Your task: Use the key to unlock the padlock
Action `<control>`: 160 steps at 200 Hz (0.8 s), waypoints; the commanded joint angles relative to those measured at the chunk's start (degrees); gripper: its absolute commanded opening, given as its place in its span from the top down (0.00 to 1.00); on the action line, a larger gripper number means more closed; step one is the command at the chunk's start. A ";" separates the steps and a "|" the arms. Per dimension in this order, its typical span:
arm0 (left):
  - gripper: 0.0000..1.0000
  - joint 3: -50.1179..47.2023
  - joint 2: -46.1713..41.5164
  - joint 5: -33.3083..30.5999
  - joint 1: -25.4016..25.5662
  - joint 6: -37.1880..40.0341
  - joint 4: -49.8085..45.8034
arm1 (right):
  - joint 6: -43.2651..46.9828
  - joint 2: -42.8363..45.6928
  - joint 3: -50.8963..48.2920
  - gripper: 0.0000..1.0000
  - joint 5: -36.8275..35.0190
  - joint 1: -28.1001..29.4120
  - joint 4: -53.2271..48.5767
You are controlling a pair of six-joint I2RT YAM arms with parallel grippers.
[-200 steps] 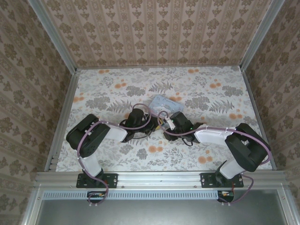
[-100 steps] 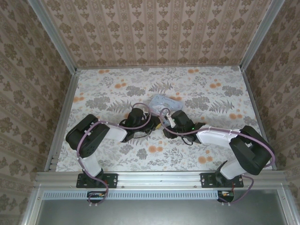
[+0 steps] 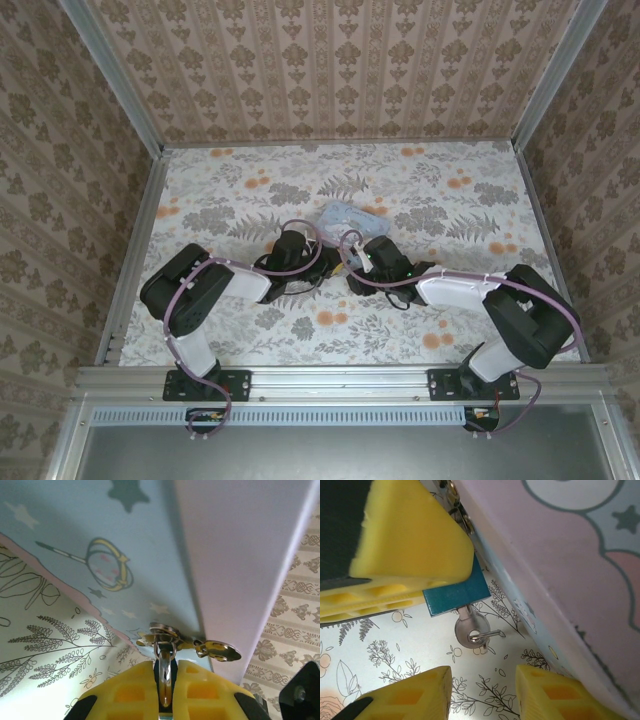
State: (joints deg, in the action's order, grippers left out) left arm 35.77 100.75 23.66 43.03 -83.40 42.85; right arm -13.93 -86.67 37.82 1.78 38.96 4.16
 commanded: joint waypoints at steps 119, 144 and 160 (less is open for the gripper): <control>1.00 3.52 -2.58 3.77 -0.15 2.25 -10.42 | -8.70 15.94 -8.25 0.55 5.35 0.15 4.74; 1.00 3.60 -2.58 3.85 -0.19 2.43 -10.51 | -7.80 15.64 -7.70 0.57 6.09 0.15 3.80; 1.00 3.58 -2.58 3.88 -0.19 2.40 -10.50 | -6.86 14.21 -7.12 0.58 6.49 0.24 3.33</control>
State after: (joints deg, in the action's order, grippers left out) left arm 37.93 99.98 25.85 42.98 -82.28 33.76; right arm -21.23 -71.40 30.02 6.48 38.94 7.55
